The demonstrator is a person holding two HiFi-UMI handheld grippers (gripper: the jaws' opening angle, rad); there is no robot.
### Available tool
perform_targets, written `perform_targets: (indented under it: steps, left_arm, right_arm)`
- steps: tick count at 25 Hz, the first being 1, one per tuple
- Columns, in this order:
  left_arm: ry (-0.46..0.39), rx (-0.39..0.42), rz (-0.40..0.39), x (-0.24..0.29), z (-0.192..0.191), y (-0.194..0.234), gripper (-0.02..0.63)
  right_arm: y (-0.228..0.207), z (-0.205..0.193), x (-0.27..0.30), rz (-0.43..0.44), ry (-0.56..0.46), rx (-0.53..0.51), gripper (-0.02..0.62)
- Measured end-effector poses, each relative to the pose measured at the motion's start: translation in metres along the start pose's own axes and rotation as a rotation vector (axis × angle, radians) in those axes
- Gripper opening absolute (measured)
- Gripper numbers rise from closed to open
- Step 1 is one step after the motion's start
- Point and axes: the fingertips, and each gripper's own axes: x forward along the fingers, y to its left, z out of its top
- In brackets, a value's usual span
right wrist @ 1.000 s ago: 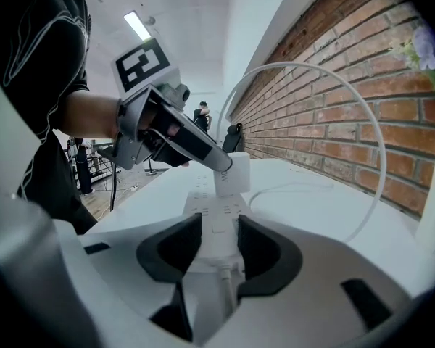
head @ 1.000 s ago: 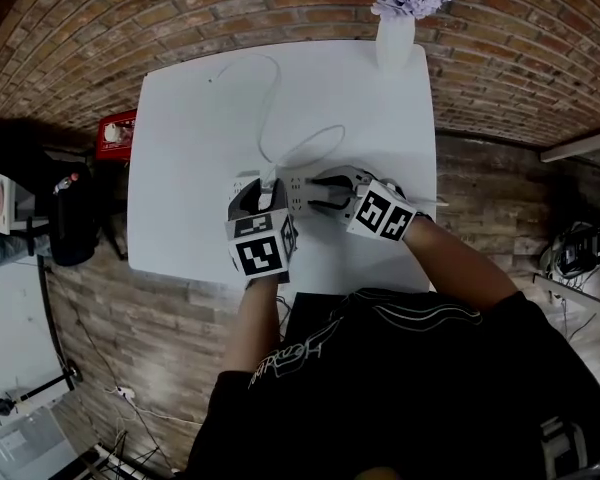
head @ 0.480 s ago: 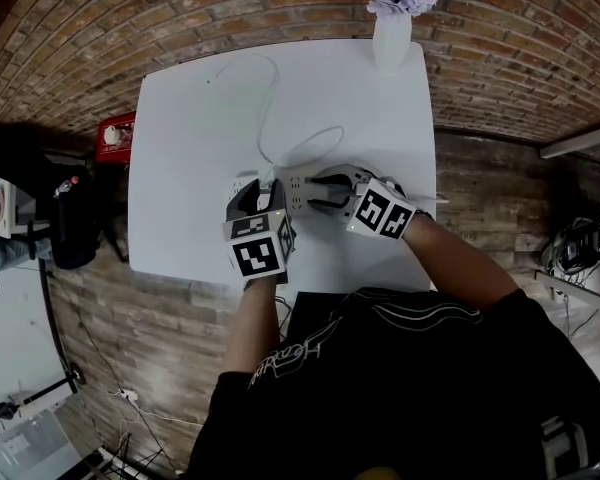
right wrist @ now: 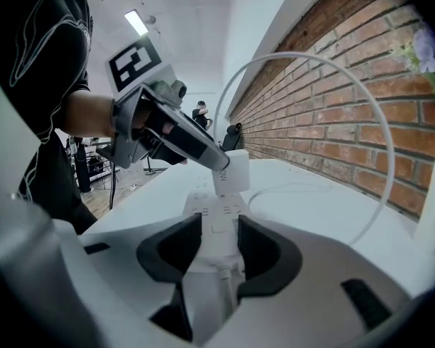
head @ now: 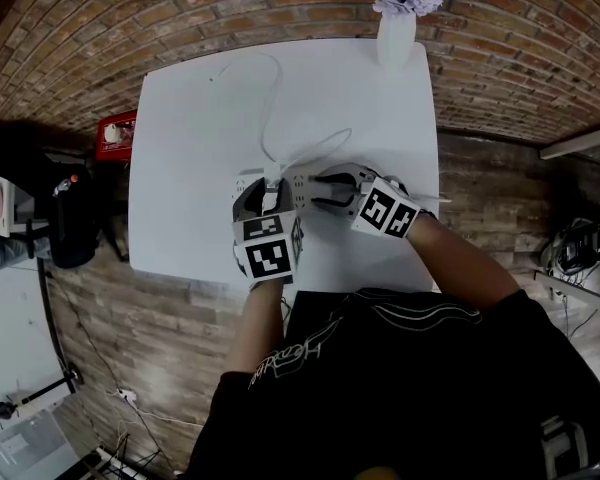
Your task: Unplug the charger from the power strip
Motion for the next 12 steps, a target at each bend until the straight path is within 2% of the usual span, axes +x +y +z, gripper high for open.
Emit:
perform_targets:
  steps: [2,3,6,7,12]
  left_arm:
    - [-0.001,0.046,0.017,0.0,0.0,-0.006,0.133]
    - [-0.006,0.019,0.002,0.0,0.0,-0.005,0.133]
    - [-0.057,-0.178,-0.074,-0.007,0.012,0.017,0.131]
    - [-0.071,-0.218,-0.088,-0.01,0.019,0.026,0.13]
    - [-0.084,-0.239,-0.138,-0.029,0.038,0.038,0.131]
  right_arm:
    - [0.0,0.0,0.0,-0.001,0.0,0.0,0.137]
    - [0.0,0.0,0.0,-0.002,0.0,0.0,0.137]
    - [0.0,0.0,0.0,-0.001,-0.001,-0.001,0.137]
    - [-0.001,-0.001,0.0,-0.001,-0.001,-0.001,0.137]
    - [-0.001,-0.001,0.0,-0.004,-0.001,0.003,0.137]
